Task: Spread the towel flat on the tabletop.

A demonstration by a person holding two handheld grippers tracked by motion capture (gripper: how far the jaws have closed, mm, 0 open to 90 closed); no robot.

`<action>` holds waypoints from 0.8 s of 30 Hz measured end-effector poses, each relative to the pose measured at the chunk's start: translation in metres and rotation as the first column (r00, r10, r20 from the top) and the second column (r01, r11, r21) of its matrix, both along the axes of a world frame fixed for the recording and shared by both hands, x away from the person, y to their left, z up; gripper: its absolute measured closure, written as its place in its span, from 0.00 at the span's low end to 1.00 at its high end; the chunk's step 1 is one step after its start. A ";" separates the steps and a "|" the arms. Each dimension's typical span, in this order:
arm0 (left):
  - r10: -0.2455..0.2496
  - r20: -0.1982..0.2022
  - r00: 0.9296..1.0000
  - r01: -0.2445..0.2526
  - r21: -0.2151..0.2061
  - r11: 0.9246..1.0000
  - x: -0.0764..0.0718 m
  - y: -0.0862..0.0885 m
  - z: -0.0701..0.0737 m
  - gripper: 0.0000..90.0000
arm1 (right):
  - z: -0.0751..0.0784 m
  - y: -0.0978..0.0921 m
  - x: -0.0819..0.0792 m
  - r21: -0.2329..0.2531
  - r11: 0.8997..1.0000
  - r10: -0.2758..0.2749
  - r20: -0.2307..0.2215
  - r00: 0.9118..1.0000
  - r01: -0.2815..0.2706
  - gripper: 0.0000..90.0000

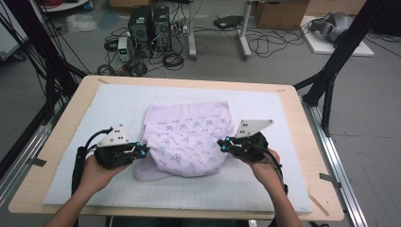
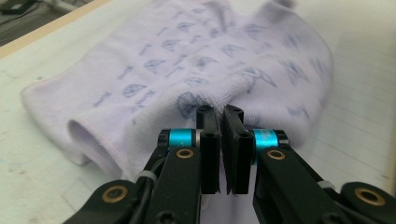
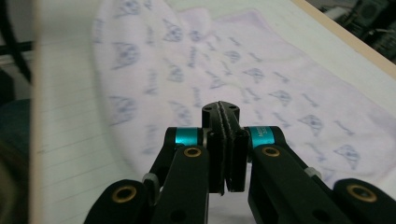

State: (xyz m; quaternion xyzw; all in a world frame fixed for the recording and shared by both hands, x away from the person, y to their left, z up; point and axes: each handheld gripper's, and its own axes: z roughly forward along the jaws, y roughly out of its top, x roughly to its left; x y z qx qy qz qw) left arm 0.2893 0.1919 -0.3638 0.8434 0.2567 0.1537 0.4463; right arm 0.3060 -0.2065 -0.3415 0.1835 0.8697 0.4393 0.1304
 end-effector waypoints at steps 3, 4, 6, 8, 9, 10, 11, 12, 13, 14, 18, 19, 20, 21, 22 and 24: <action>0.043 -0.029 0.999 -0.042 0.024 0.999 0.023 -0.006 -0.015 0.95 | -0.013 0.006 0.026 0.003 1.000 -0.019 -0.056 0.998 0.019 0.96; 0.056 -0.046 0.997 -0.055 0.023 0.998 0.032 -0.008 -0.023 0.95 | -0.016 0.008 0.029 0.000 1.000 -0.021 -0.073 0.997 0.021 0.94; 0.086 -0.057 0.995 -0.084 0.047 0.995 0.045 -0.012 -0.033 0.95 | -0.027 0.012 0.030 0.014 1.000 0.013 -0.096 0.995 -0.011 0.83; 0.120 -0.091 0.989 -0.116 0.049 0.992 0.060 -0.013 -0.044 0.95 | -0.045 0.013 0.023 -0.036 0.998 0.038 -0.132 0.991 -0.043 0.74; 0.136 -0.098 0.986 -0.131 0.062 0.989 0.066 -0.012 -0.048 0.95 | -0.045 0.013 0.023 -0.036 0.998 0.038 -0.132 0.991 -0.043 0.74; 0.162 -0.129 0.978 -0.155 0.057 0.986 0.075 -0.010 -0.054 0.95 | -0.050 0.012 0.022 -0.041 0.998 0.037 -0.136 0.990 -0.043 0.72; 0.175 -0.140 0.975 -0.169 0.052 0.984 0.078 -0.008 -0.056 0.95 | -0.057 0.010 0.019 -0.045 0.998 0.029 -0.133 0.991 -0.036 0.69; 0.188 -0.150 0.971 -0.182 0.048 0.982 0.081 -0.005 -0.058 0.94 | -0.066 0.007 0.018 -0.038 0.999 0.023 -0.159 0.987 -0.030 0.64; 0.186 -0.157 0.970 -0.182 0.041 0.983 0.081 -0.003 -0.057 0.94 | -0.066 0.007 0.018 -0.038 0.999 0.023 -0.159 0.987 -0.030 0.64; 0.184 -0.153 0.971 -0.180 0.041 0.983 0.078 -0.002 -0.054 0.91 | -0.071 0.005 0.014 -0.019 0.999 0.027 -0.156 0.987 -0.030 0.60; 0.137 -0.125 0.983 -0.133 0.037 0.990 0.060 0.003 -0.041 0.76 | -0.071 0.007 0.009 -0.009 0.999 0.040 -0.158 0.987 -0.042 0.54; 0.136 -0.114 0.984 -0.132 0.039 0.990 0.054 0.005 -0.039 0.70 | -0.071 0.010 0.006 -0.013 0.999 0.049 -0.138 0.989 -0.051 0.52; 0.131 -0.112 0.985 -0.129 0.025 0.991 0.047 0.007 -0.037 0.63 | -0.071 0.013 0.003 -0.021 0.998 0.058 -0.130 0.990 -0.062 0.52; 0.107 -0.106 0.989 -0.107 0.008 0.994 0.041 0.009 -0.036 0.59 | -0.071 0.016 0.001 -0.026 0.997 0.075 -0.126 0.989 -0.079 0.52; 0.084 -0.102 0.991 -0.084 0.003 0.996 0.035 0.009 -0.036 0.53 | -0.075 0.024 -0.003 -0.047 0.993 0.103 -0.127 0.987 -0.109 0.52; 0.070 -0.102 0.992 -0.068 0.022 0.997 0.031 0.006 -0.039 0.51 | -0.078 0.026 -0.003 -0.053 0.992 0.110 -0.125 0.986 -0.118 0.52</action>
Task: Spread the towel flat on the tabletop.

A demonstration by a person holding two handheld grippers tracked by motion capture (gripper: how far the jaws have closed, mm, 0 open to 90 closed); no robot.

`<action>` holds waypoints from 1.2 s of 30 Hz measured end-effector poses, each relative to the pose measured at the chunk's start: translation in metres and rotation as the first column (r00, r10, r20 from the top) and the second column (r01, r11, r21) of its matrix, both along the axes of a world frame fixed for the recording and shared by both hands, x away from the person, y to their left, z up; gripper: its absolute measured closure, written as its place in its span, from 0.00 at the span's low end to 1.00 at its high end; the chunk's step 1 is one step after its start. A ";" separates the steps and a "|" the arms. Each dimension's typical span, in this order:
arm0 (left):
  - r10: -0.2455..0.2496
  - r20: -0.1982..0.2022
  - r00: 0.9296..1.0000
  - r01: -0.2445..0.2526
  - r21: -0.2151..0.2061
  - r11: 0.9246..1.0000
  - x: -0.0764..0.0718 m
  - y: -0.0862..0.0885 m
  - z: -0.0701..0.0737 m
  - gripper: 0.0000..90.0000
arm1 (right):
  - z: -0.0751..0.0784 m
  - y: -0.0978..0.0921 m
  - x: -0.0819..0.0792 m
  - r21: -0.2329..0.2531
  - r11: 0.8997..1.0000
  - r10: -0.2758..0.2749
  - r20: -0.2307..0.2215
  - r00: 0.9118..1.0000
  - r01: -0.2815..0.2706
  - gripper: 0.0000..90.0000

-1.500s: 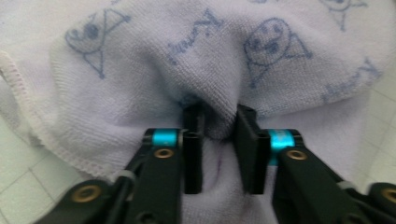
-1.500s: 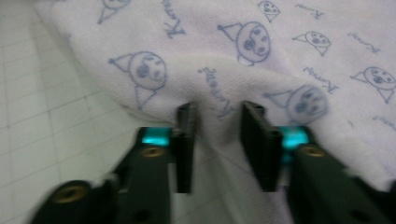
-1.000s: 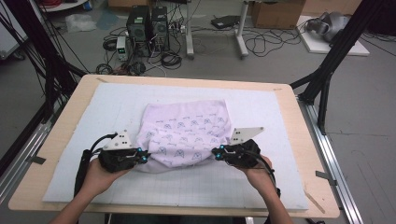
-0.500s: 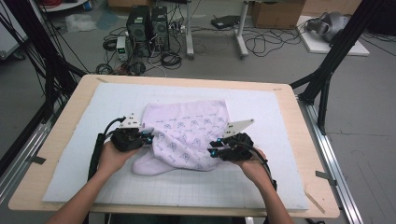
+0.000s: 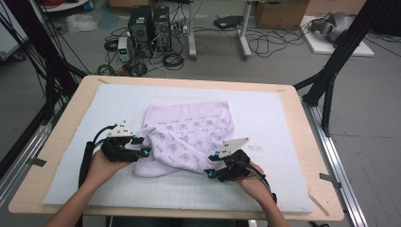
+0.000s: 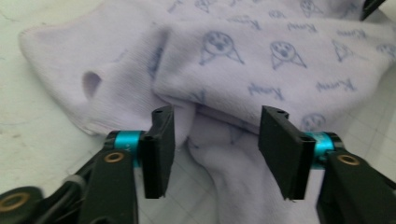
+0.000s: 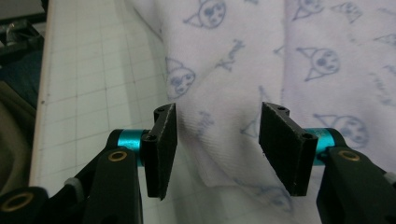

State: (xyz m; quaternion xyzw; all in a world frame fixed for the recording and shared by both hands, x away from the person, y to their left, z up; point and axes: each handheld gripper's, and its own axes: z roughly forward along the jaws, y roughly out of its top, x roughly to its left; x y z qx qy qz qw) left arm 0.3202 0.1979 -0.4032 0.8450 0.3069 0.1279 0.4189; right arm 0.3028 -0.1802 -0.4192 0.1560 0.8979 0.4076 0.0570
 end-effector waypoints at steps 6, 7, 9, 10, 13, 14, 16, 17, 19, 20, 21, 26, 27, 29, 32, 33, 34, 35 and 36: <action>-0.023 -0.032 0.999 0.025 0.058 0.998 0.020 -0.029 -0.014 0.87 | 0.000 0.007 0.012 -0.020 1.000 0.003 -0.016 1.000 -0.003 0.93; -0.023 -0.032 0.999 0.025 0.058 0.998 0.020 -0.029 -0.014 0.95 | 0.000 0.007 0.012 -0.020 1.000 0.003 -0.016 1.000 -0.003 0.93; -0.009 -0.011 1.000 0.010 0.035 0.999 0.023 -0.031 -0.013 0.96 | 0.011 -0.001 0.018 -0.003 0.999 -0.041 0.002 0.999 0.041 0.94; 0.016 -0.003 1.000 -0.016 0.025 1.000 0.029 -0.031 -0.009 0.97 | 0.019 -0.009 0.027 0.017 0.996 -0.086 0.005 0.996 0.086 0.94; 0.049 0.014 0.999 -0.050 0.013 0.999 0.035 -0.032 -0.005 0.97 | 0.026 -0.015 0.041 0.009 0.990 -0.138 0.019 0.990 0.137 0.94; 0.062 0.019 0.998 -0.062 0.008 0.998 0.039 -0.032 -0.003 0.97 | 0.027 -0.019 0.057 -0.007 0.984 -0.178 0.004 0.984 0.178 0.94; 0.091 0.023 0.996 -0.091 0.002 0.996 0.048 -0.035 -0.001 0.97 | 0.022 -0.019 0.072 -0.019 0.977 -0.212 -0.008 0.977 0.212 0.94; 0.103 0.022 0.994 -0.104 0.002 0.995 0.053 -0.036 -0.001 0.97 | 0.022 -0.019 0.072 -0.019 0.977 -0.212 -0.008 0.977 0.212 0.94; 0.120 -0.007 0.993 -0.120 0.011 0.993 0.064 -0.038 -0.005 0.97 | 0.011 -0.016 0.086 -0.059 0.968 -0.245 -0.027 0.969 0.243 0.94; 0.128 -0.010 0.992 -0.128 0.002 0.992 0.068 -0.039 -0.008 0.97 | 0.007 -0.015 0.090 -0.069 0.967 -0.249 -0.039 0.968 0.246 0.93; 0.125 -0.017 0.992 -0.125 0.004 0.992 0.069 -0.038 -0.009 0.97 | 0.000 -0.013 0.094 -0.079 0.964 -0.258 -0.054 0.965 0.253 0.93; 0.120 -0.010 0.993 -0.120 -0.011 0.993 0.058 -0.025 0.001 0.83 | 0.003 -0.018 0.093 -0.056 0.958 -0.283 -0.048 0.958 0.281 0.80; 0.118 -0.006 0.993 -0.118 -0.017 0.993 0.055 -0.023 0.003 0.78 | 0.009 -0.023 0.089 -0.030 0.958 -0.287 -0.037 0.957 0.286 0.78; 0.107 0.020 0.994 -0.107 -0.018 0.994 0.045 -0.017 0.010 0.73 | 0.021 -0.029 0.080 0.014 0.954 -0.298 -0.014 0.954 0.299 0.74; 0.077 0.040 0.996 -0.076 -0.019 0.997 0.027 -0.012 0.013 0.66 | 0.033 -0.033 0.063 0.046 0.954 -0.299 0.038 0.953 0.298 0.72; 0.070 0.037 0.997 -0.069 -0.014 0.998 0.023 -0.011 0.013 0.64 | 0.036 -0.032 0.055 0.057 0.958 -0.283 0.052 0.958 0.280 0.71; 0.049 0.034 0.998 -0.049 -0.006 0.999 0.017 -0.011 0.011 0.62 | 0.036 -0.031 0.052 0.063 0.962 -0.270 0.053 0.961 0.267 0.70; 0.038 0.035 0.999 -0.038 -0.007 0.999 0.014 -0.011 0.009 0.61 | 0.035 -0.028 0.045 0.065 0.965 -0.258 0.055 0.965 0.254 0.68; 0.027 0.034 0.999 -0.026 -0.008 1.000 0.009 -0.012 0.005 0.57 | 0.032 -0.019 0.039 0.029 0.973 -0.229 0.037 0.973 0.228 0.62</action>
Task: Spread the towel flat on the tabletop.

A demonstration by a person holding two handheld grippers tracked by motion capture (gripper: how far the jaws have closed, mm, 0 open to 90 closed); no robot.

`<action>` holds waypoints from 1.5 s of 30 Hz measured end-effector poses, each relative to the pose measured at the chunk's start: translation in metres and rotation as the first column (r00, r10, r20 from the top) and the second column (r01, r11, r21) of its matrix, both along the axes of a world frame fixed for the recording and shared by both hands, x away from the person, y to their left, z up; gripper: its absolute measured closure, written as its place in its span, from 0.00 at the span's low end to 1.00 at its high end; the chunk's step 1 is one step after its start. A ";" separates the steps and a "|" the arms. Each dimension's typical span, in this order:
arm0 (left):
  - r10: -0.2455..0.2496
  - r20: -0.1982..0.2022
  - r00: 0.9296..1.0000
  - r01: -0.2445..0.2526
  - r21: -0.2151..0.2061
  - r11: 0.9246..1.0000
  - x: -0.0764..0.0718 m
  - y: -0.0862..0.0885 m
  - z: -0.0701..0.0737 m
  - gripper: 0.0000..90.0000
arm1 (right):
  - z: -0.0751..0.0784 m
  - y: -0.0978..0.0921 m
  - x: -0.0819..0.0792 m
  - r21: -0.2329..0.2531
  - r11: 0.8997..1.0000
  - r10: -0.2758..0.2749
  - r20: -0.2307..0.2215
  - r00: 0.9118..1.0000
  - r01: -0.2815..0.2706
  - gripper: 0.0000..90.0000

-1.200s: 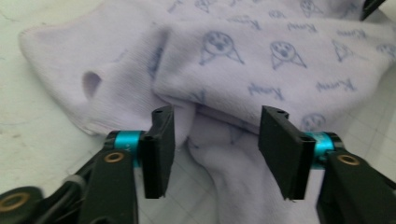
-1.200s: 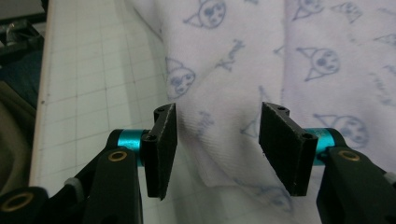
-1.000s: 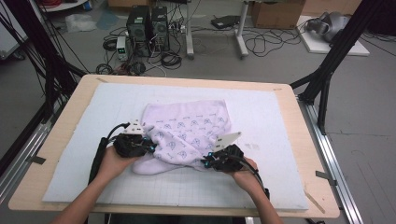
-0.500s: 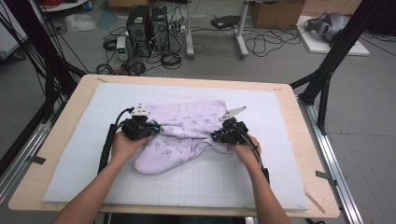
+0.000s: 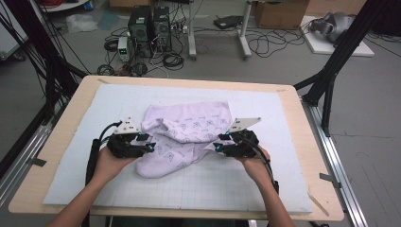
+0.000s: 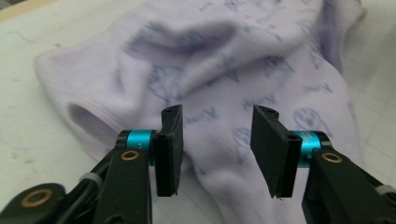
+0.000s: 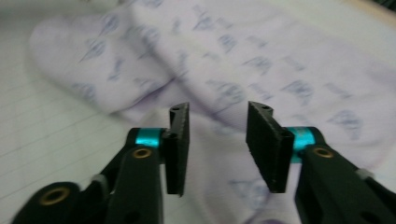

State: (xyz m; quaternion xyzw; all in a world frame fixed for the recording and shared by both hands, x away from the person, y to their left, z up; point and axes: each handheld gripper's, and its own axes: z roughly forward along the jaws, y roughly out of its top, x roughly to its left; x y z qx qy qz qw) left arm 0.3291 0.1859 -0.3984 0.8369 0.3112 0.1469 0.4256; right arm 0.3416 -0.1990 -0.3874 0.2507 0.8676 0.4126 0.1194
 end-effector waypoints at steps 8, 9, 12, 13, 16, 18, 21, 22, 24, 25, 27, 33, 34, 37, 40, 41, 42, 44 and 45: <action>-0.055 -0.065 0.996 0.061 0.086 0.994 -0.002 -0.024 -0.032 0.63 | -0.028 0.032 -0.003 -0.066 0.998 0.018 -0.018 1.000 -0.019 0.59; -0.067 -0.065 0.996 0.073 0.099 0.992 -0.002 -0.027 -0.034 0.73 | -0.032 0.034 -0.001 -0.075 0.997 0.014 -0.026 1.000 -0.016 0.66; -0.086 -0.062 0.994 0.092 0.110 0.990 -0.004 -0.029 -0.035 0.90 | -0.041 0.035 0.004 -0.077 0.997 0.013 -0.035 0.999 -0.016 0.86; -0.085 -0.063 0.994 0.091 0.100 0.991 -0.004 -0.027 -0.033 0.92 | -0.041 0.033 0.005 -0.067 0.997 0.019 -0.047 0.999 -0.022 0.90; -0.069 -0.051 0.996 0.071 0.050 0.996 -0.006 -0.016 -0.025 0.94 | -0.034 0.023 -0.001 -0.029 0.998 0.047 -0.039 0.998 -0.048 0.97; -0.054 -0.045 0.998 0.055 0.007 0.998 -0.010 -0.005 -0.017 0.94 | -0.028 0.012 -0.008 -0.009 0.999 0.053 -0.031 0.998 -0.053 0.97; -0.039 -0.032 0.999 0.039 -0.022 0.999 -0.015 0.005 -0.009 0.94 | -0.022 0.001 -0.015 -0.008 0.999 0.047 -0.024 0.999 -0.047 0.97; -0.032 -0.016 0.999 0.032 -0.025 0.999 -0.020 0.010 -0.002 0.94 | -0.017 -0.009 -0.021 0.006 0.999 0.046 -0.019 0.999 -0.046 0.97; -0.033 -0.015 0.999 0.032 -0.034 0.999 -0.022 0.013 0.002 0.94 | -0.014 -0.014 -0.025 0.012 0.999 0.041 -0.010 0.999 -0.041 0.97; -0.030 -0.010 0.999 0.030 -0.049 0.998 -0.024 0.015 0.005 0.94 | -0.010 -0.020 -0.028 0.021 0.999 0.039 -0.005 0.999 -0.039 0.97; -0.036 0.000 0.999 0.036 -0.059 0.998 -0.028 0.018 0.011 0.94 | -0.005 -0.031 -0.035 0.030 0.999 0.031 -0.001 1.000 -0.030 0.97; -0.002 -0.011 1.000 0.002 -0.067 0.998 -0.019 0.021 0.008 0.94 | -0.002 -0.059 -0.034 0.029 0.999 -0.029 0.003 1.000 0.029 0.97; 0.002 -0.024 1.000 -0.003 -0.069 0.998 -0.014 0.018 0.004 0.94 | -0.006 -0.068 -0.024 0.031 0.997 -0.065 -0.021 0.998 0.065 0.97; 0.025 -0.025 0.999 -0.026 -0.028 0.999 0.001 0.007 -0.005 0.94 | -0.010 -0.068 -0.013 0.015 0.996 -0.085 -0.027 0.996 0.085 0.97; 0.067 -0.043 0.997 -0.068 -0.014 0.998 0.020 -0.004 -0.013 0.93 | -0.018 -0.065 0.010 -0.006 0.992 -0.129 -0.054 0.990 0.129 0.97; 0.079 -0.046 0.996 -0.080 -0.019 0.997 0.024 -0.006 -0.015 0.93 | -0.020 -0.063 0.016 -0.007 0.990 -0.142 -0.063 0.988 0.142 0.97; 0.082 -0.048 0.995 -0.082 -0.009 0.997 0.027 -0.006 -0.017 0.92 | -0.024 -0.059 0.026 -0.019 0.989 -0.151 -0.080 0.985 0.150 0.95; 0.087 -0.055 0.995 -0.088 -0.020 0.996 0.027 -0.004 -0.015 0.90 | -0.024 -0.059 0.028 -0.020 0.989 -0.151 -0.082 0.985 0.149 0.93; 0.083 -0.056 0.995 -0.084 -0.021 0.996 0.025 -0.003 -0.014 0.85 | -0.024 -0.058 0.027 -0.020 0.988 -0.154 -0.077 0.985 0.153 0.89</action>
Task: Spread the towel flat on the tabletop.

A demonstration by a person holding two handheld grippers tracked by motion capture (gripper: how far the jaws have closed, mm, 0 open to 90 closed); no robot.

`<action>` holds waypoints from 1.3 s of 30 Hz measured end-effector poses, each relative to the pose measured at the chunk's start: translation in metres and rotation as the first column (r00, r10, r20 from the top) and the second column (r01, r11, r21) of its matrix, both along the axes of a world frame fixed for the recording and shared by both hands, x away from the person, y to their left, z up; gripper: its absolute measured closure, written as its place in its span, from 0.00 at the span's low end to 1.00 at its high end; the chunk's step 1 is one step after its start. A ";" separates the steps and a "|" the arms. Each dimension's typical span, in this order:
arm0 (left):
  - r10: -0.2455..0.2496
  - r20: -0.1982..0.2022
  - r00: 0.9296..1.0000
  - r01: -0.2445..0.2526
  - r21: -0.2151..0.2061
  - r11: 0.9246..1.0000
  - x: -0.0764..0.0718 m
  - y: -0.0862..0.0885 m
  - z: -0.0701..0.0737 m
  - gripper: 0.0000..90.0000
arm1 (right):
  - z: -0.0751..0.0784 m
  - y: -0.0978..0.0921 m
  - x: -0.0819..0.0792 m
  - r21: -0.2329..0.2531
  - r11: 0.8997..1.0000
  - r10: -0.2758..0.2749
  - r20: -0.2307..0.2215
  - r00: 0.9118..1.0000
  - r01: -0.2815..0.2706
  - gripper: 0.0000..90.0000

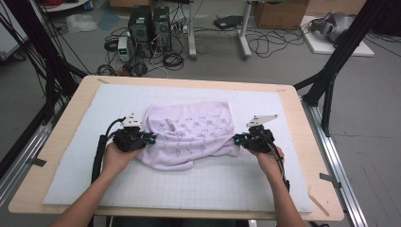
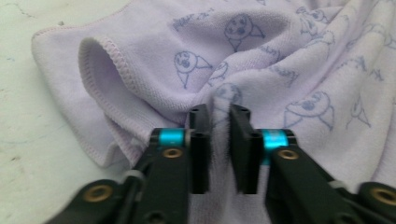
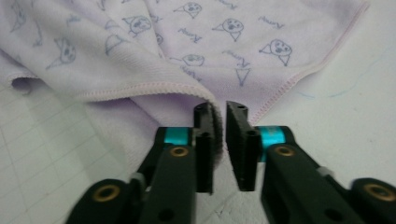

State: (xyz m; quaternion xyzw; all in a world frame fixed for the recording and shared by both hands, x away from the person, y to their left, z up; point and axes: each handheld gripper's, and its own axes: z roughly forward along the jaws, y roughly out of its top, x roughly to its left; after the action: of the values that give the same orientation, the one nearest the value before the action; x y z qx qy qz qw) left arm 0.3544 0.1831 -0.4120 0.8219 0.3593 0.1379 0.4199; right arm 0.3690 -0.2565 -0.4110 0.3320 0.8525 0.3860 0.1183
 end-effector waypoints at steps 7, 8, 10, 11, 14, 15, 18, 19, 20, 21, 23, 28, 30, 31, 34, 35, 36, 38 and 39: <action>-0.005 0.028 1.000 0.005 0.006 1.000 -0.022 0.025 0.011 0.57 | 0.025 0.004 -0.036 0.012 0.999 0.028 0.106 0.994 -0.030 0.70; -0.004 0.027 1.000 0.004 0.003 1.000 -0.024 0.029 0.011 0.57 | 0.025 0.004 -0.036 0.012 0.999 0.028 0.106 0.994 -0.030 0.70; -0.016 0.023 1.000 0.016 0.009 1.000 -0.029 0.034 0.009 0.55 | 0.030 0.009 -0.046 0.010 0.999 0.046 0.132 0.990 -0.048 0.67; -0.025 0.019 1.000 0.024 0.018 1.000 -0.032 0.036 0.006 0.55 | 0.030 0.011 -0.048 0.016 0.998 0.055 0.138 0.989 -0.058 0.67; -0.045 -0.003 0.999 0.045 0.025 0.999 -0.035 0.037 -0.004 0.57 | 0.034 0.020 -0.057 0.026 0.996 0.085 0.162 0.983 -0.090 0.65; -0.057 -0.014 0.998 0.057 0.039 0.998 -0.035 0.036 -0.008 0.59 | 0.035 0.022 -0.059 0.036 0.995 0.088 0.167 0.982 -0.096 0.65; -0.073 -0.034 0.997 0.075 0.063 0.995 -0.034 0.031 -0.017 0.68 | 0.040 0.025 -0.063 0.046 0.992 0.109 0.183 0.977 -0.120 0.65; -0.086 -0.040 0.996 0.089 0.070 0.994 -0.034 0.029 -0.019 0.73 | 0.041 0.025 -0.063 0.036 0.992 0.109 0.179 0.978 -0.117 0.65; -0.089 -0.038 0.995 0.092 0.071 0.993 -0.034 0.027 -0.021 0.77 | 0.042 0.024 -0.063 0.035 0.992 0.114 0.173 0.978 -0.122 0.65; -0.096 -0.037 0.995 0.099 0.077 0.992 -0.033 0.024 -0.023 0.80 | 0.042 0.024 -0.063 0.039 0.991 0.120 0.166 0.979 -0.128 0.65; -0.107 -0.040 0.993 0.110 0.081 0.991 -0.033 0.020 -0.025 0.88 | 0.038 0.028 -0.065 0.035 0.989 0.138 0.154 0.978 -0.145 0.65; -0.131 -0.031 0.991 0.133 0.073 0.988 -0.035 0.011 -0.022 0.92 | 0.014 0.058 -0.067 0.024 0.976 0.210 0.121 0.970 -0.214 0.66; -0.136 -0.026 0.990 0.137 0.066 0.988 -0.036 0.007 -0.020 0.92 | 0.005 0.072 -0.068 0.009 0.970 0.239 0.112 0.965 -0.241 0.66; -0.144 -0.022 0.989 0.145 0.072 0.987 -0.036 0.006 -0.018 0.92 | 0.002 0.077 -0.068 0.002 0.968 0.249 0.104 0.963 -0.251 0.66; -0.142 -0.023 0.990 0.143 0.052 0.988 -0.036 0.010 -0.016 0.76 | -0.004 0.093 -0.069 -0.036 0.960 0.280 0.099 0.955 -0.278 0.66; -0.139 -0.023 0.990 0.140 0.052 0.989 -0.036 0.012 -0.015 0.69 | -0.005 0.096 -0.068 -0.048 0.958 0.285 0.103 0.953 -0.281 0.67; -0.137 -0.020 0.990 0.138 0.049 0.989 -0.037 0.014 -0.015 0.64 | -0.007 0.099 -0.067 -0.062 0.957 0.287 0.106 0.952 -0.282 0.68; -0.130 -0.022 0.991 0.131 0.047 0.990 -0.039 0.017 -0.015 0.56 | -0.012 0.106 -0.064 -0.076 0.957 0.286 0.095 0.954 -0.279 0.68; -0.133 -0.023 0.991 0.134 0.049 0.990 -0.040 0.019 -0.015 0.56 | -0.014 0.108 -0.062 -0.085 0.956 0.290 0.093 0.953 -0.282 0.69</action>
State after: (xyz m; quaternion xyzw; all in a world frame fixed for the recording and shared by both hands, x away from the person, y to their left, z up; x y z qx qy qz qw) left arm 0.3146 0.2022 -0.4275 0.8557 0.3039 0.1104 0.4040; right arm 0.3066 -0.1488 -0.4252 0.1801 0.8973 0.3856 0.1171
